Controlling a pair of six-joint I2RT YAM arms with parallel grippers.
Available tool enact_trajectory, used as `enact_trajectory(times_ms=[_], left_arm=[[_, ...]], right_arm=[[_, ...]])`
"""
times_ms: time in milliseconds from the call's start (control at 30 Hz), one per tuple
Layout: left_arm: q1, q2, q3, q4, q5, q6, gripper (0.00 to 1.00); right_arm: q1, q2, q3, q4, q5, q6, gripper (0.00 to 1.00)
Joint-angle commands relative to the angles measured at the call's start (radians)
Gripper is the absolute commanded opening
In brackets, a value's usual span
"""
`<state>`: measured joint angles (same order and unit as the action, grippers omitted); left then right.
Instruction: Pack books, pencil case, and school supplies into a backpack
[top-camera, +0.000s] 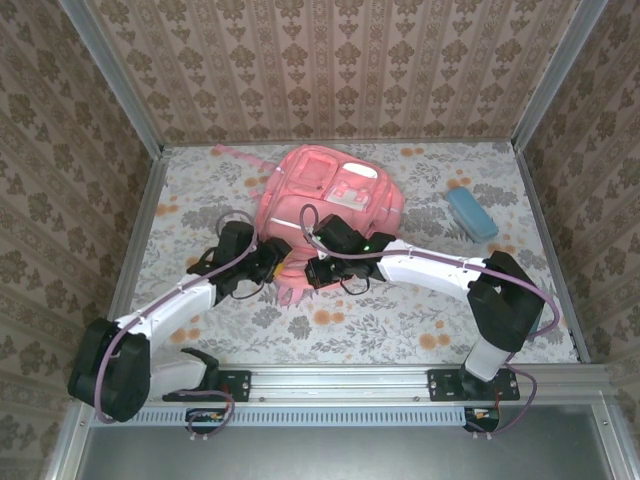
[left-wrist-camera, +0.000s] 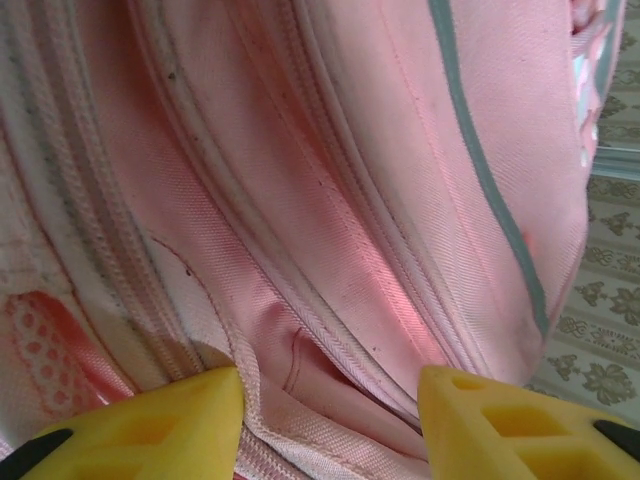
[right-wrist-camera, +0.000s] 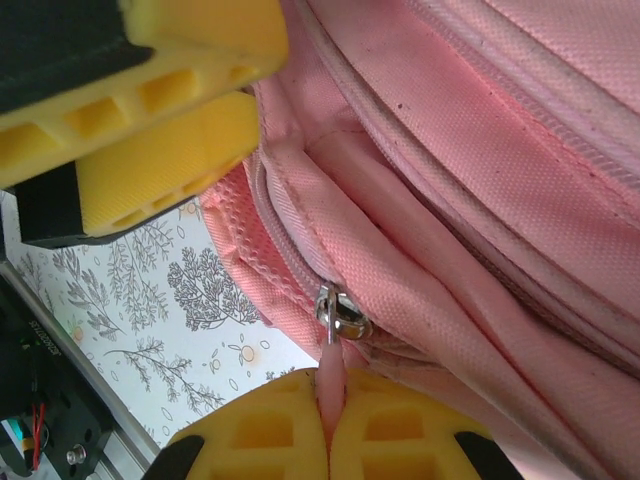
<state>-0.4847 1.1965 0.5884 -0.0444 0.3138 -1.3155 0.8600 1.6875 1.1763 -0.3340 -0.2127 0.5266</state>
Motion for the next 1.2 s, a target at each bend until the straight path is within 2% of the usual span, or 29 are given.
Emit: enact_trajectory(times_ms=[0, 300, 467, 600, 900, 1067, 1167], left_arm=[[-0.014, 0.006, -0.018, 0.005, -0.013, -0.060, 0.50], [-0.028, -0.141, -0.035, -0.193, -0.201, -0.091, 0.50], [-0.028, -0.129, -0.050, -0.120, -0.147, -0.104, 0.49], [-0.029, -0.068, -0.046, -0.028, -0.102, -0.117, 0.43], [-0.035, 0.010, -0.017, 0.026, -0.086, -0.114, 0.34], [-0.049, 0.055, -0.013, 0.063, -0.073, -0.118, 0.23], [-0.058, 0.075, -0.009, 0.093, -0.070, -0.125, 0.12]], right_arm=[[0.014, 0.000, 0.014, 0.058, -0.011, 0.007, 0.00], [0.017, 0.011, 0.015, 0.014, 0.093, 0.028, 0.00], [0.021, 0.016, 0.011, 0.022, 0.080, 0.029, 0.00], [0.025, 0.017, 0.011, 0.023, 0.075, 0.023, 0.00], [0.047, 0.014, 0.007, 0.021, 0.063, -0.002, 0.00], [0.065, 0.024, 0.026, 0.009, 0.062, -0.006, 0.00], [0.082, 0.035, 0.055, 0.005, 0.056, 0.001, 0.00]])
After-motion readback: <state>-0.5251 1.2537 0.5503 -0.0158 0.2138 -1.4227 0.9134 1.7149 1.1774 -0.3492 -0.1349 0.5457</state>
